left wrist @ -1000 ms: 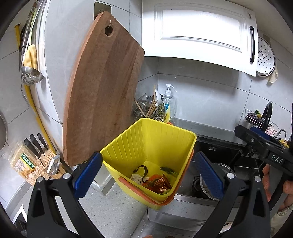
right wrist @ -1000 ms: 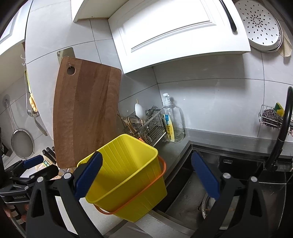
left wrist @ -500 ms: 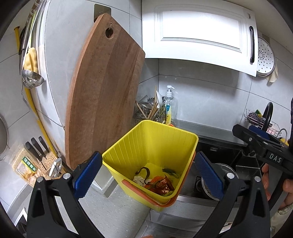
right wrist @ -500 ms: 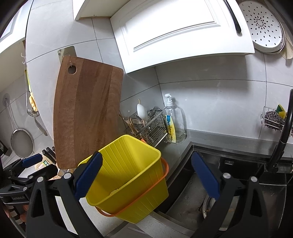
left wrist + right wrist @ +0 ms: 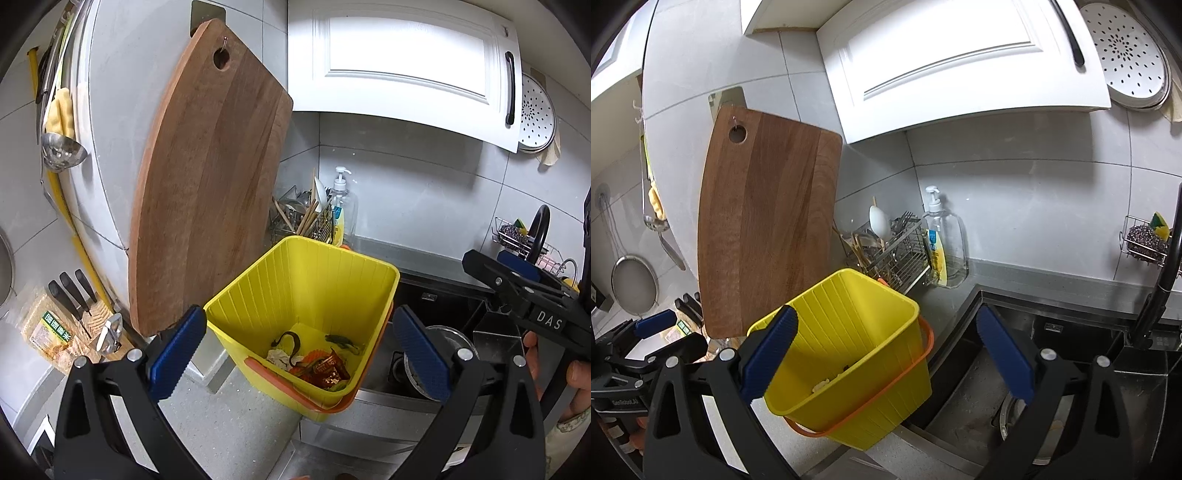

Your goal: Collect trash

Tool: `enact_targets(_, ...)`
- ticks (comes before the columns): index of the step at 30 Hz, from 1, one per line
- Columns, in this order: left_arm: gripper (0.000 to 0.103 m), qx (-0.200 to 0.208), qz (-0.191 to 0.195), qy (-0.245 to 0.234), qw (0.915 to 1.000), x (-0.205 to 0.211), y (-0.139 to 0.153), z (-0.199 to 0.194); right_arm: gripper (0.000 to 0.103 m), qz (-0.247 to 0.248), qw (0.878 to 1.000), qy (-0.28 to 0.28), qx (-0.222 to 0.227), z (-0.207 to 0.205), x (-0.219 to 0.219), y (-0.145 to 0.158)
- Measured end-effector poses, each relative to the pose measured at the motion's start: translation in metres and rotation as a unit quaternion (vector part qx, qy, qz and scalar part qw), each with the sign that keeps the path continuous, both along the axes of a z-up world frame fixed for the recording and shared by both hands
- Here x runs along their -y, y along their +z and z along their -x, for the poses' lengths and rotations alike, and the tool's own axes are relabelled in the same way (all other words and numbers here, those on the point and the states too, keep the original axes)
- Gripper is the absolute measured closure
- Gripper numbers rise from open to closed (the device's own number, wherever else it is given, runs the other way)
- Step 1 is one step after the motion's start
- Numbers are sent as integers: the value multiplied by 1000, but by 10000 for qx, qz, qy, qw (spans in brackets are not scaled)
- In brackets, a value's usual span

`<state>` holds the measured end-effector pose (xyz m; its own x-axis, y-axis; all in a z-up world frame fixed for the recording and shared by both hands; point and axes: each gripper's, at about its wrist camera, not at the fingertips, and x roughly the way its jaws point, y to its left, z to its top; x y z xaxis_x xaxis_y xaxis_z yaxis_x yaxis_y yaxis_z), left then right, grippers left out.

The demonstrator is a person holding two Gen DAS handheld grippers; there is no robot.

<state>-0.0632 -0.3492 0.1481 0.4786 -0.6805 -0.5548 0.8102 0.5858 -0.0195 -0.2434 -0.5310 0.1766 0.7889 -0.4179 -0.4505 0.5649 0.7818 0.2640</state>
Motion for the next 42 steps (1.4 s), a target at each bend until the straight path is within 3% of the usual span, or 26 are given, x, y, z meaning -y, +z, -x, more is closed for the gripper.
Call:
enact_targets(13, 4, 86, -109, 71, 9999, -5, -2, 4, 8, 157, 9995, 126, -250, -14, -4, -3)
enact_targets(42, 4, 102, -183, 154, 9997, -8, -3, 2, 8, 170, 9990, 258, -312, -22, -8, -3)
